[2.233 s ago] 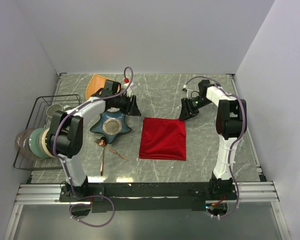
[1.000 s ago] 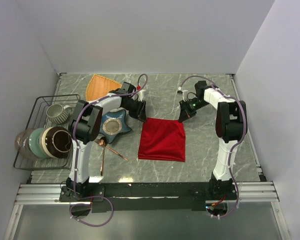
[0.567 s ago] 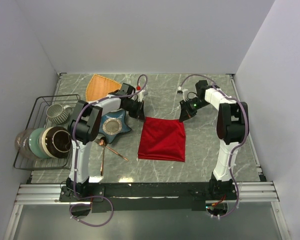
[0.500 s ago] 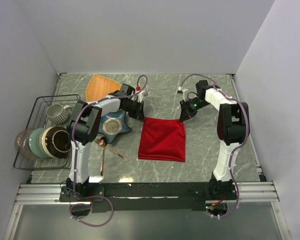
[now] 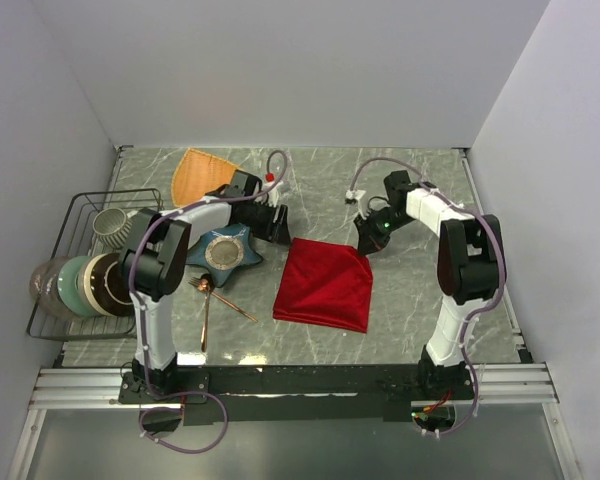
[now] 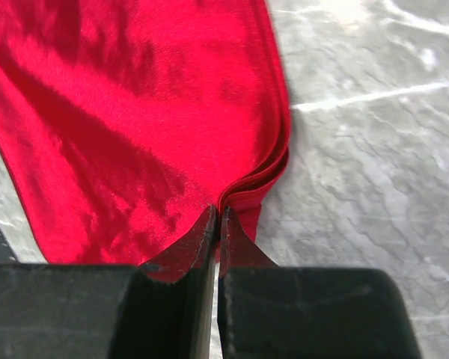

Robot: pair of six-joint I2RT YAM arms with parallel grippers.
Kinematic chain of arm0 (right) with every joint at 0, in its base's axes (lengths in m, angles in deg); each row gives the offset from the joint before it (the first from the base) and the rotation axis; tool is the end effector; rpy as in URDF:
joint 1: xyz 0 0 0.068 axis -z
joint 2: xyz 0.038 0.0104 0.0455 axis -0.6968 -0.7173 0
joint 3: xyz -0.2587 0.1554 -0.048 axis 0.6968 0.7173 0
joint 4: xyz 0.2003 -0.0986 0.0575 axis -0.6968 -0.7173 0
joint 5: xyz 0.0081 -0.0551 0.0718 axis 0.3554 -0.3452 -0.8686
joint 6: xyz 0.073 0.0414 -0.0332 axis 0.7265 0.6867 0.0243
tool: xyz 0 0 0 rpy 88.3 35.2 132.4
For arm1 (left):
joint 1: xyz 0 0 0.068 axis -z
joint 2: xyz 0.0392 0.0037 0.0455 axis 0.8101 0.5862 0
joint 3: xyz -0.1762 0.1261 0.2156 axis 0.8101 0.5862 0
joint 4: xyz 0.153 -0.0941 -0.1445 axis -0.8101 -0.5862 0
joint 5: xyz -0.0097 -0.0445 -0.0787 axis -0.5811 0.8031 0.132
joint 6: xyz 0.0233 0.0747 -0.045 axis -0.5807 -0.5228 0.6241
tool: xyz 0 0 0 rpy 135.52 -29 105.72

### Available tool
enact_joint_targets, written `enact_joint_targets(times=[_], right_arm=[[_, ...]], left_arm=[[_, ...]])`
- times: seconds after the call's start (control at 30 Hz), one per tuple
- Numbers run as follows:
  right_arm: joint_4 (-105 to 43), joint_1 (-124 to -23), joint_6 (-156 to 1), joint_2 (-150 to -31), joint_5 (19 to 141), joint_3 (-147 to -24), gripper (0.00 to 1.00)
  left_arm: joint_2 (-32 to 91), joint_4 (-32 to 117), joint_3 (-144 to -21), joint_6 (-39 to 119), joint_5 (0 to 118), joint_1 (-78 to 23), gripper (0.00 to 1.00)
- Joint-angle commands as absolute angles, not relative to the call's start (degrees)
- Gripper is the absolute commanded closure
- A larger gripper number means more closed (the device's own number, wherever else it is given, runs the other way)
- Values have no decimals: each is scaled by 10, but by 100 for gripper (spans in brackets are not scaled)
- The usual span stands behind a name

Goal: Fold the napkin into a case and place the utensils inside
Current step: Pick up the lower triangle-folded napkin from the center of the board, then fold the lower triangle-folded napkin at the center of the board.

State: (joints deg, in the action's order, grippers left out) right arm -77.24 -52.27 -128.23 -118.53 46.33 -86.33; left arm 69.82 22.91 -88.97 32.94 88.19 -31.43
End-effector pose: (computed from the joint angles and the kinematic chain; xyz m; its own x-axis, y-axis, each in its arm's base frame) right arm 0.3416 0.1020 0.1972 -0.5500 -0.6067 -0.5740 -0.8342 0.4330 0.3415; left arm 0.3815 -0.2124 0.1847 -0.8054 0.2716 -0.5269 0.5639 0.6251 -0.5397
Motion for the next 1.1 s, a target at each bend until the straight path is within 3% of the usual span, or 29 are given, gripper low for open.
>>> enact_joint_targets(times=[0.0,0.5,1.07], right_arm=[[-727,-552,-1334,-1126,490,-837,100],[-689,-630,-1453,-1010,532,-712,100],[-626,-691,-1658,-862,578,-514,100]], left_arm=[[621,287,-867,374,889,-338,41],[531,308,-807,415,875,-378,29],[469,300,-750,377,889,-399,31]])
